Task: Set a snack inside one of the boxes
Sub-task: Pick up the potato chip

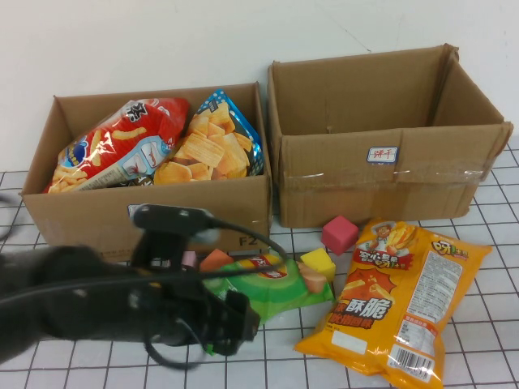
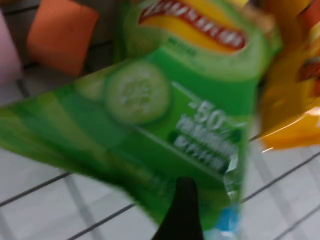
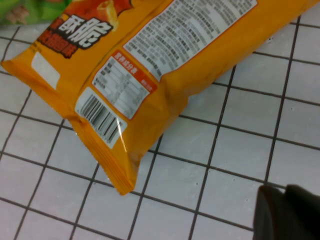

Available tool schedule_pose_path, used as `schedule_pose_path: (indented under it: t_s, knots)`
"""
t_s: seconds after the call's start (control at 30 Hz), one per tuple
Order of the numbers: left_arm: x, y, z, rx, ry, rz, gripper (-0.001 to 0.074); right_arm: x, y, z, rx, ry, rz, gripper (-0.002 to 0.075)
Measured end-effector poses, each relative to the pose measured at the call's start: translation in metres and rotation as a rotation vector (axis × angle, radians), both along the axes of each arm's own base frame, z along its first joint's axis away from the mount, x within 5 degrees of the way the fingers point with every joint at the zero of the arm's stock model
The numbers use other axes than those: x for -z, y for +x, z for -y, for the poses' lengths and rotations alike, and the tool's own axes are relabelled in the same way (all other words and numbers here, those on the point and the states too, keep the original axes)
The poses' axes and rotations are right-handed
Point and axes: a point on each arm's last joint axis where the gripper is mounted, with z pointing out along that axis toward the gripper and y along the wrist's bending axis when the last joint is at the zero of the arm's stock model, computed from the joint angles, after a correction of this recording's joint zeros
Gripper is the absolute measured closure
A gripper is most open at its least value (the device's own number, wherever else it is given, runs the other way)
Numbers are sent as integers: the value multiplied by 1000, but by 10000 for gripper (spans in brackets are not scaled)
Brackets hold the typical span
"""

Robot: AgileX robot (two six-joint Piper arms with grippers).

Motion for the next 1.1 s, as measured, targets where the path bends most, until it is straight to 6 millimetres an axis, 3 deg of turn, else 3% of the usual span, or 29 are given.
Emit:
schedule_pose_path:
  t_s: [0.23, 0.5, 0.83, 1.0, 1.1]
  knots:
    - [7, 2, 11, 0, 381, 73, 165, 0, 0, 0, -4, -4, 3, 694]
    - [9, -7, 33, 55, 443, 176, 165, 0, 0, 0, -3, -4, 5, 694]
    - [40, 7, 40, 108, 583, 211, 167, 0, 0, 0, -3, -4, 5, 694]
    - [50, 15, 41, 73, 629, 239, 252, 0, 0, 0, -3, -4, 5, 694]
    - [52, 17, 40, 52, 648, 245, 380, 0, 0, 0, -3, -4, 5, 694]
